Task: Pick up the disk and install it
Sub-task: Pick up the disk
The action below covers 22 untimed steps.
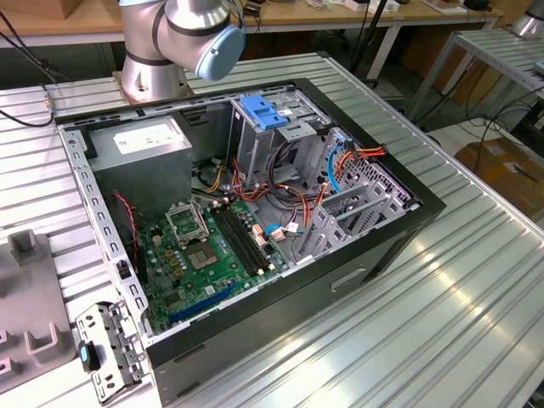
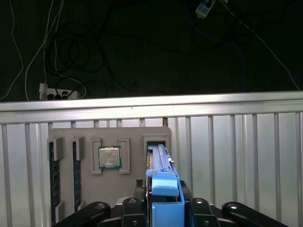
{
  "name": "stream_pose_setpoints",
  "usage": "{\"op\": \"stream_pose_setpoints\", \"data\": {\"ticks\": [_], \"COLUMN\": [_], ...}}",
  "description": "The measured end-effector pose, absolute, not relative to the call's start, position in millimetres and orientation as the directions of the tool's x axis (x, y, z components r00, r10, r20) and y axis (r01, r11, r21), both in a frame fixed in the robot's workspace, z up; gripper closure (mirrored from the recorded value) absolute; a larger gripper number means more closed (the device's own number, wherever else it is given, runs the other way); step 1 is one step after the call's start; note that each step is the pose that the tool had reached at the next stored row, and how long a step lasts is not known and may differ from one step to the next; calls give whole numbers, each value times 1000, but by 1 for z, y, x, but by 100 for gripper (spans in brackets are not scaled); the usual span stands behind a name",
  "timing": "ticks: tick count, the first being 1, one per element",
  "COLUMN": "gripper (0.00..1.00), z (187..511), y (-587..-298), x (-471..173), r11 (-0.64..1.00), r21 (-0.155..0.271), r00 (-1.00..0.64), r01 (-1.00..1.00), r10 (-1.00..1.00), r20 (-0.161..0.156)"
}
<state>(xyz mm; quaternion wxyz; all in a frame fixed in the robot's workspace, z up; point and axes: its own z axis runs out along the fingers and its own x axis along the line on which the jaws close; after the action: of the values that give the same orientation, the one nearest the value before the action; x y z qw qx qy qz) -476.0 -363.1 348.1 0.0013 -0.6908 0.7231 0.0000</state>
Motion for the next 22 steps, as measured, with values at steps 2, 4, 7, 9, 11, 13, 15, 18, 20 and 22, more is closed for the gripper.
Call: {"op": "stream_pose_setpoints", "data": {"ticks": [2,4,7,9,11,13,15,18,20,22], "gripper": [63,63,63,63,63,63,63,63,63,63], "z": [348,348,351,354,357,359,362,365,366,368], "y": [-363,-363,-363,-363,-363,-363,-363,-363,-363,-363], "x": [-476,-476,-476,-476,-476,-476,-476,-476,-476,-476], "r11": [46,46,46,46,46,46,46,46,46,46], "r21": [-2,-2,-2,-2,-2,-2,-2,-2,-2,-2], "r00": [-46,-46,-46,-46,-46,-46,-46,-46,-46,-46], "r01": [-999,-999,-999,-999,-999,-999,-999,-999,-999,-999], "r10": [-999,-999,-999,-999,-999,-999,-999,-999,-999,-999], "r20": [-2,-2,-2,-2,-2,-2,-2,-2,-2,-2]}}
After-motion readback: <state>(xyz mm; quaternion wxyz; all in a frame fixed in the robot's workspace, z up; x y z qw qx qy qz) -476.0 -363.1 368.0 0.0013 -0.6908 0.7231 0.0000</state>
